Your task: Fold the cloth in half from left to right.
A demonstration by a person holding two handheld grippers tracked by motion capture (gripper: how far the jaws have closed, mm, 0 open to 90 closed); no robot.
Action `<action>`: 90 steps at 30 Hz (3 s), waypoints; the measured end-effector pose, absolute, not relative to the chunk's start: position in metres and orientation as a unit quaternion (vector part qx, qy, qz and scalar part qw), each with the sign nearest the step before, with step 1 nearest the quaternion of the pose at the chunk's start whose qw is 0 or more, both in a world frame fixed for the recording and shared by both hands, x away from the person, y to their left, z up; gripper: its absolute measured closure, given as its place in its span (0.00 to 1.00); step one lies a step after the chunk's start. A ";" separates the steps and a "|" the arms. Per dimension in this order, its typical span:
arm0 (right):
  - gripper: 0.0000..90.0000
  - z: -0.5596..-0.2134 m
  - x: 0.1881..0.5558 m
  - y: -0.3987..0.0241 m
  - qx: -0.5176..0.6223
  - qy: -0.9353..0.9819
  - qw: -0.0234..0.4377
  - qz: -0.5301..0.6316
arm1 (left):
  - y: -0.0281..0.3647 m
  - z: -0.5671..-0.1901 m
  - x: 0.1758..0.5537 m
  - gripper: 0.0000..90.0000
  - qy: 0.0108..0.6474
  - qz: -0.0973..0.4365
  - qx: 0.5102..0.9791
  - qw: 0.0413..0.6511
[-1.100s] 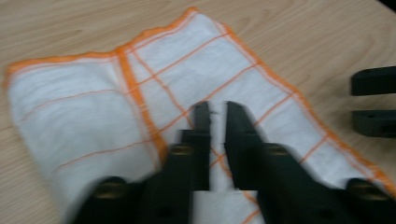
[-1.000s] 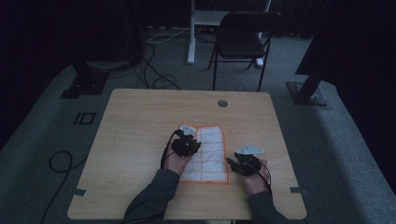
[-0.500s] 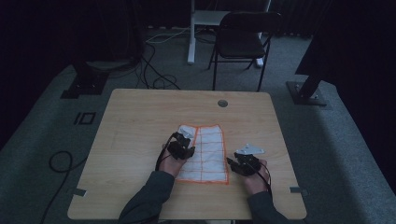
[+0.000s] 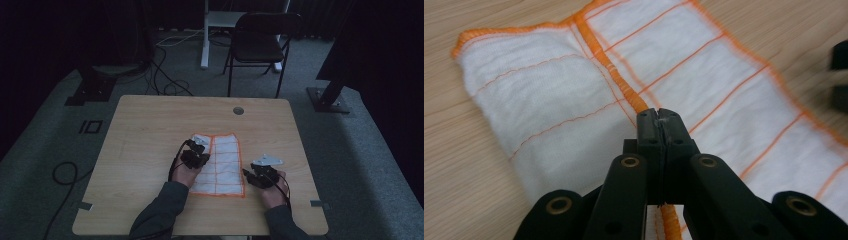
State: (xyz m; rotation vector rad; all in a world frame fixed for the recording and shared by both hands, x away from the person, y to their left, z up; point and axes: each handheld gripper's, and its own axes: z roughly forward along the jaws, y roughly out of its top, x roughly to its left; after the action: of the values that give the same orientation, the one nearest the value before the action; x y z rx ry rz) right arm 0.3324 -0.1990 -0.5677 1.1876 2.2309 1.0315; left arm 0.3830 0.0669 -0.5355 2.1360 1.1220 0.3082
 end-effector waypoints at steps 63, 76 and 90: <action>0.69 -0.564 0.322 -0.199 0.418 0.800 0.192 0.385 | -0.015 -0.547 0.414 1.00 0.418 0.066 0.819 0.387; 0.66 -0.563 0.319 -0.177 0.381 0.817 0.167 0.399 | -0.016 -0.540 0.411 1.00 0.414 0.072 0.816 0.397; 0.65 -0.569 0.327 -0.170 0.371 0.823 0.116 0.414 | -0.011 -0.532 0.411 1.00 0.422 0.076 0.804 0.412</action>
State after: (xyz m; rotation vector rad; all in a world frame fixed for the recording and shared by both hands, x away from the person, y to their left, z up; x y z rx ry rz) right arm 0.3270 -0.1701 -0.5688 1.0883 2.4112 1.2120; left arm 0.4113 -0.0105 -0.5318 2.0225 1.0626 0.1924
